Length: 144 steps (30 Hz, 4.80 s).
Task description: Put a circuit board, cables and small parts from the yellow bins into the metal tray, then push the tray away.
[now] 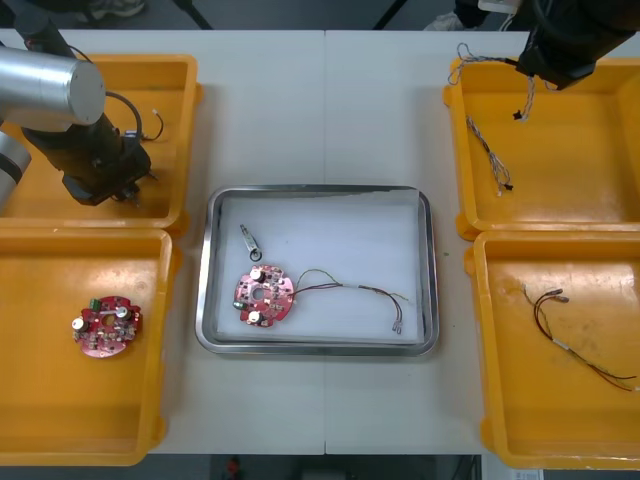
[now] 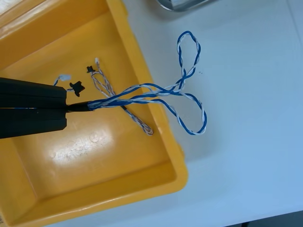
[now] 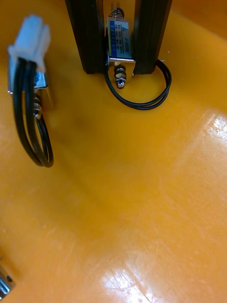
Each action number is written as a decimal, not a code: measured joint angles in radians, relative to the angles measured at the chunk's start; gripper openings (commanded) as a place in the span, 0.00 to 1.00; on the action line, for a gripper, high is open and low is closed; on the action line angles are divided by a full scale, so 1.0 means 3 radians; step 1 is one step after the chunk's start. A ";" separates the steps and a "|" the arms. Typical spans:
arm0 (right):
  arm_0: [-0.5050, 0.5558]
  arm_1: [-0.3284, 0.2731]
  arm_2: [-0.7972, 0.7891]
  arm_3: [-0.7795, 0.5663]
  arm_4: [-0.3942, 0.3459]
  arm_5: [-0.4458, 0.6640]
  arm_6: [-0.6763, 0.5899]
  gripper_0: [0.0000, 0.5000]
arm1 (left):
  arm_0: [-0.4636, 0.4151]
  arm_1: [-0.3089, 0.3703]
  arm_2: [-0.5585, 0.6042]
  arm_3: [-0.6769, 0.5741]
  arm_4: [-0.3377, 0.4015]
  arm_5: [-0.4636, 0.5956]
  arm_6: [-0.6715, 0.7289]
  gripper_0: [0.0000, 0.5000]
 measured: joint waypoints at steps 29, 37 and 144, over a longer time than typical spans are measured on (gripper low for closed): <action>0.0518 0.0397 0.1745 -0.1154 -0.0201 0.0011 -0.0962 0.00 | 0.0000 0.0158 0.0213 -0.0939 0.0088 0.1029 -0.0002 0.00; 0.0638 0.0397 0.2193 -0.1124 0.0160 -0.0265 -0.0962 0.00 | 0.0000 0.0179 0.0213 -0.1296 0.0155 0.1210 -0.0007 0.00; 0.3243 -0.0468 -0.1060 -0.3174 -0.0887 0.0013 -0.4457 1.00 | -0.0001 -0.0590 -0.1626 -0.1903 -0.0063 0.0473 -0.0067 0.00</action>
